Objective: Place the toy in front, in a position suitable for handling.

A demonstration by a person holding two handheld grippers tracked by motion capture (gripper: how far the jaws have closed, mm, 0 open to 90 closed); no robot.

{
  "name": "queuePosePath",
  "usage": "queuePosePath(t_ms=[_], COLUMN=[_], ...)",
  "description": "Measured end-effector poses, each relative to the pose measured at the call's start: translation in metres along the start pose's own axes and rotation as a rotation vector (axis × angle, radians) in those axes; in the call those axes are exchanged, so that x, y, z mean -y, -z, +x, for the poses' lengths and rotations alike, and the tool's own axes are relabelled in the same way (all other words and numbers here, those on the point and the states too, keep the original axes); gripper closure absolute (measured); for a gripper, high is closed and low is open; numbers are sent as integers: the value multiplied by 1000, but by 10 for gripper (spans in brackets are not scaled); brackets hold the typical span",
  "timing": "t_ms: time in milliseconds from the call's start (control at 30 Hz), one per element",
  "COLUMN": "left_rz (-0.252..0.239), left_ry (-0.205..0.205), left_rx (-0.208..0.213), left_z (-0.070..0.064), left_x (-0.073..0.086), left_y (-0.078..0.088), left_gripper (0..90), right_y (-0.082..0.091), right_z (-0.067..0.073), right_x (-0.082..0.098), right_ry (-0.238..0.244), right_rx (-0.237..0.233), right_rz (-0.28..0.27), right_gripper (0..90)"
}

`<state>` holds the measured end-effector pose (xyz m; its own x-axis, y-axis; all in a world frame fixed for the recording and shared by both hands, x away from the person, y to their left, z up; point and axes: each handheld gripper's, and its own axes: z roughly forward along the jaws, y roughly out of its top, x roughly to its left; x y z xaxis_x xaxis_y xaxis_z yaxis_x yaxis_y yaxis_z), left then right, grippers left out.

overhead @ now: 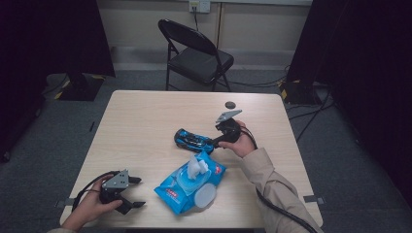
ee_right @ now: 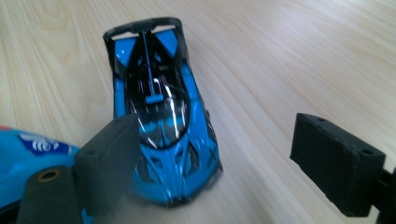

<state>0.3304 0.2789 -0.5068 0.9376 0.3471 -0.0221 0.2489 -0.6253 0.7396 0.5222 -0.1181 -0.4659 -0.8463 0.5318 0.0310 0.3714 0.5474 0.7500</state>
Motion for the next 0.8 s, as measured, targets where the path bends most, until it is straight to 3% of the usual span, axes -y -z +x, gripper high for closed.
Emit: queuePosePath(t_ms=[400, 633, 800], left_rz=[6, 4, 5], left_ry=[-1, -1, -1], left_rx=[-1, 0, -1], left_z=[0, 0, 0], left_x=[0, 0, 0], left_y=[0, 0, 0], left_gripper=[140, 140, 140], right_y=[-33, -46, -53], right_z=[15, 19, 18], right_x=[-19, -19, -18], right_ry=[70, 86, 71], right_rx=[-64, -85, -110], right_rz=[37, 45, 44], right_gripper=[153, 153, 149])
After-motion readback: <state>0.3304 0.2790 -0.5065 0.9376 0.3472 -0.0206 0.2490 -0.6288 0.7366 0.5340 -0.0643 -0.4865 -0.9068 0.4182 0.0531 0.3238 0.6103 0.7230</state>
